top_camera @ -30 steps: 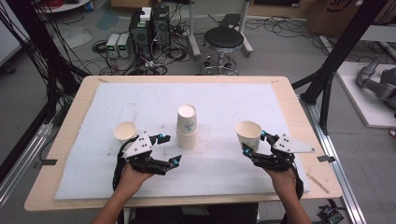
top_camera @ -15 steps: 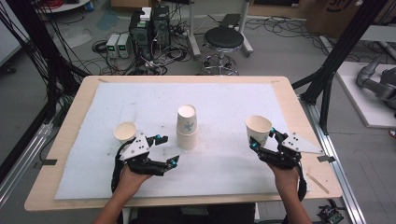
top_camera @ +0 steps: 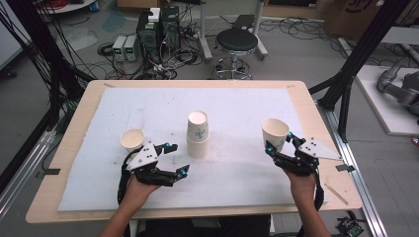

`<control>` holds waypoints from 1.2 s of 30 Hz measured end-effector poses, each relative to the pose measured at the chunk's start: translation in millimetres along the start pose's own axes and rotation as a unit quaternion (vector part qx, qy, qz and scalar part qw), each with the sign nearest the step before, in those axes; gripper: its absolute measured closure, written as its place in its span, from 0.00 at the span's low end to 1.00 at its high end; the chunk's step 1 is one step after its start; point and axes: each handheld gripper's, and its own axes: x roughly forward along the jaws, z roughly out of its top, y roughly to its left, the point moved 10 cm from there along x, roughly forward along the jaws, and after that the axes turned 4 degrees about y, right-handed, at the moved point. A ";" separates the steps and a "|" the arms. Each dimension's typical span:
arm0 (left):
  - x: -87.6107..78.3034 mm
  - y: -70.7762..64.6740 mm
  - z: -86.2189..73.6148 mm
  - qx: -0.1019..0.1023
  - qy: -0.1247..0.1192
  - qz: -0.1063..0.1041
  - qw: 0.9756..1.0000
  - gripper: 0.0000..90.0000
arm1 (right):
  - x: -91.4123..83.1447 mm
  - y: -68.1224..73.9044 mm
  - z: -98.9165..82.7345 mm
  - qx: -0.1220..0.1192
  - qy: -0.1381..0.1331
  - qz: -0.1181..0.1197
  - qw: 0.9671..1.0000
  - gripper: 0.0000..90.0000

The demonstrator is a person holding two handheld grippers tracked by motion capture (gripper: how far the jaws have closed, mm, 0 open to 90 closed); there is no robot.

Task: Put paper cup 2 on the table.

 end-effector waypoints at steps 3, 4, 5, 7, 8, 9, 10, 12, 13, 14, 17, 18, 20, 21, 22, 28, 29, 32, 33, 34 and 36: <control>0.3 0.0 -0.7 -0.002 0.000 -0.001 1.000 0.21 | 6.9 -3.0 -0.2 0.002 0.002 -0.008 1.000 0.40; 0.5 0.1 -1.1 -0.003 0.000 -0.002 1.000 0.21 | 8.7 -3.8 -0.2 0.002 0.002 -0.010 1.000 0.40; 0.6 0.2 -1.4 -0.003 0.001 -0.002 1.000 0.21 | 11.3 -4.4 -0.1 0.005 0.001 -0.011 1.000 0.40; 0.7 0.2 -2.1 -0.003 0.003 -0.003 1.000 0.21 | 17.1 -6.0 -0.4 0.006 0.001 -0.017 1.000 0.40; 0.8 -0.3 -2.4 -0.004 0.003 -0.005 1.000 0.21 | 21.5 -6.8 -1.2 0.007 0.002 -0.021 1.000 0.40; 0.9 -0.6 -2.7 -0.004 0.003 -0.006 1.000 0.21 | 25.0 -6.8 -2.5 0.009 0.005 -0.021 1.000 0.40; 1.0 -0.9 -3.2 -0.004 0.005 -0.007 1.000 0.21 | 28.8 -7.0 -4.0 0.008 0.009 -0.024 1.000 0.40; 1.7 -2.2 -4.6 -0.004 0.009 -0.009 1.000 0.21 | 35.6 -7.0 -7.2 0.012 0.015 -0.024 1.000 0.40; 2.1 -2.9 -4.9 -0.002 0.009 -0.009 1.000 0.21 | 39.5 -7.6 -9.3 0.015 0.019 -0.025 0.999 0.40; 2.3 -3.6 -5.3 -0.002 0.010 -0.009 1.000 0.21 | 43.3 -8.6 -11.1 0.017 0.021 -0.028 0.999 0.40; 2.6 -4.6 -5.7 -0.002 0.012 -0.011 1.000 0.21 | 52.6 -12.6 -16.1 0.029 0.028 -0.036 0.999 0.40; 2.6 -4.4 -5.6 -0.002 0.011 -0.010 1.000 0.21 | 55.5 -14.6 -17.5 0.032 0.030 -0.041 0.998 0.40; 3.0 -4.9 -6.0 0.000 0.013 -0.014 1.000 0.22 | 60.7 -18.6 -20.1 0.045 0.031 -0.049 0.997 0.40; 3.1 -4.9 -6.2 0.000 0.014 -0.014 1.000 0.22 | 62.7 -20.2 -21.7 0.052 0.033 -0.052 0.997 0.40; 3.5 -5.1 -6.4 -0.001 0.013 -0.014 1.000 0.22 | 64.8 -21.7 -22.8 0.054 0.033 -0.057 0.996 0.40; 4.3 -5.7 -7.6 -0.001 0.016 -0.014 1.000 0.22 | 76.8 -28.1 -33.5 0.059 0.054 -0.073 0.994 0.40; 4.3 -5.8 -7.7 0.000 0.017 -0.014 1.000 0.22 | 78.3 -28.3 -35.9 0.060 0.061 -0.075 0.994 0.40; 4.3 -6.0 -7.9 -0.001 0.017 -0.014 1.000 0.22 | 82.5 -29.8 -44.2 0.064 0.085 -0.080 0.991 0.40; 4.2 -5.7 -8.0 -0.001 0.017 -0.013 1.000 0.22 | 83.2 -30.9 -46.4 0.063 0.092 -0.084 0.990 0.40; 4.3 -5.6 -8.3 -0.001 0.017 -0.014 1.000 0.22 | 83.7 -31.0 -48.4 0.067 0.098 -0.085 0.989 0.40; 4.5 -5.7 -8.6 -0.002 0.018 -0.014 1.000 0.22 | 84.8 -33.7 -53.0 0.072 0.112 -0.087 0.987 0.40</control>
